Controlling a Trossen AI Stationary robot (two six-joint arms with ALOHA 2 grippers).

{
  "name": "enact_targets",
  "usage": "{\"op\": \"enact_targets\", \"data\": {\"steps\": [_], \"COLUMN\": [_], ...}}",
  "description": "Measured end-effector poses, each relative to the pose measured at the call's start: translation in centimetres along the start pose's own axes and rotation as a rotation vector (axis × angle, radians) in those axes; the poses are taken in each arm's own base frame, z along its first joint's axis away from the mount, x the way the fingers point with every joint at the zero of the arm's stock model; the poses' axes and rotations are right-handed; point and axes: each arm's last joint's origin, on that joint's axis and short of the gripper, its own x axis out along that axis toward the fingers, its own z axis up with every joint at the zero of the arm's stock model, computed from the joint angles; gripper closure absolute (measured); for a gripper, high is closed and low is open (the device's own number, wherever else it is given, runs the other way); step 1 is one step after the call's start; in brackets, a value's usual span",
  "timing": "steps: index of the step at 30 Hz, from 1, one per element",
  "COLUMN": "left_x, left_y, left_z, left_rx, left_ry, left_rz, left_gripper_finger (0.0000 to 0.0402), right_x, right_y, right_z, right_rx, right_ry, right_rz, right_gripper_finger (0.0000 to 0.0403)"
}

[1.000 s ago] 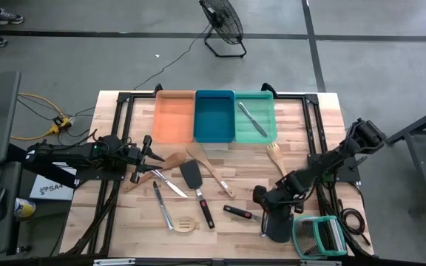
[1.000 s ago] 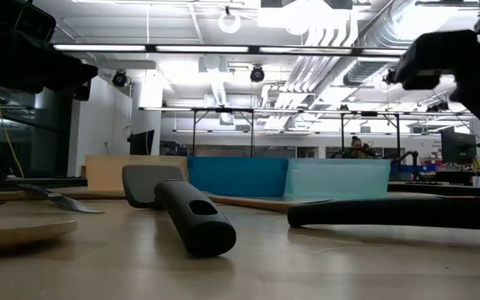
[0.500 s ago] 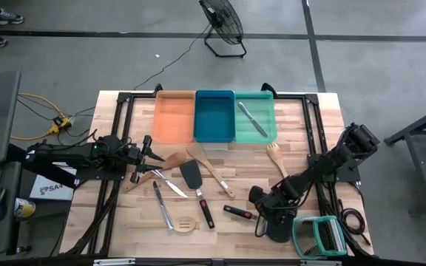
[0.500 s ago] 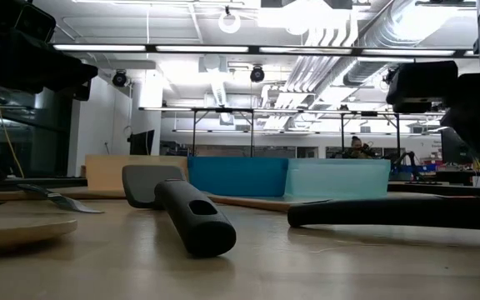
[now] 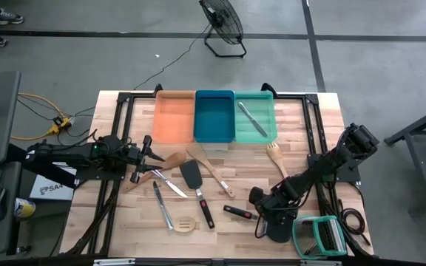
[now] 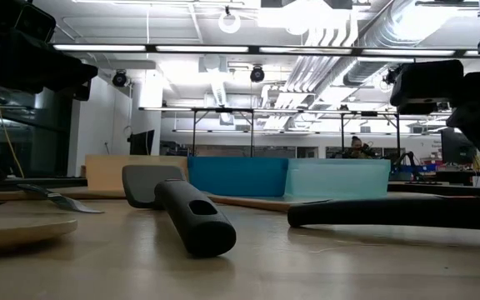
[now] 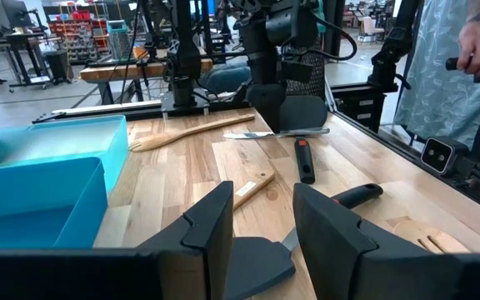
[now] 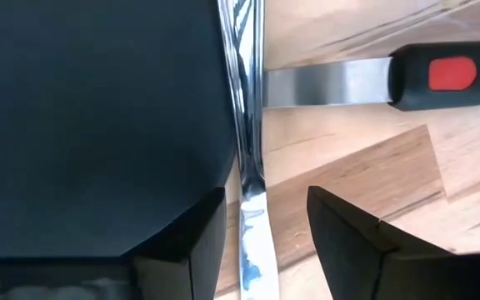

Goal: Pick & Place Kitchen Items
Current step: Put the silver knife into the green bin

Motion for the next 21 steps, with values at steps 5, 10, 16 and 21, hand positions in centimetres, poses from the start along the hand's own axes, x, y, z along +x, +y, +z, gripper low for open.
{"op": "enact_targets", "data": {"steps": [5, 10, 16, 21], "left_x": [0.0, 0.0, 0.0, 0.0], "left_y": [0.0, 0.0, 0.0, 0.0], "left_z": [0.0, 0.0, 0.0, 0.0], "left_rx": [0.0, 0.0, 0.0, 0.0], "left_ry": [0.0, 0.0, 0.0, 0.0], "left_rz": [0.0, 0.0, 0.0, 0.0], "left_gripper_finger": [0.0277, 0.0277, 0.0277, 0.0277], "right_x": [0.7, 1.3, 1.6, 1.9], "right_y": [-0.1, -0.2, -0.3, -0.4], "right_z": [0.1, 0.1, 0.3, 0.3], "right_rx": [0.018, 0.023, 0.023, 0.025], "right_ry": [0.008, 0.012, 0.004, 0.005], "right_rz": [0.004, 0.002, 0.002, 0.014], "right_gripper_finger": [0.0241, 0.0241, 0.0241, 0.025]}}
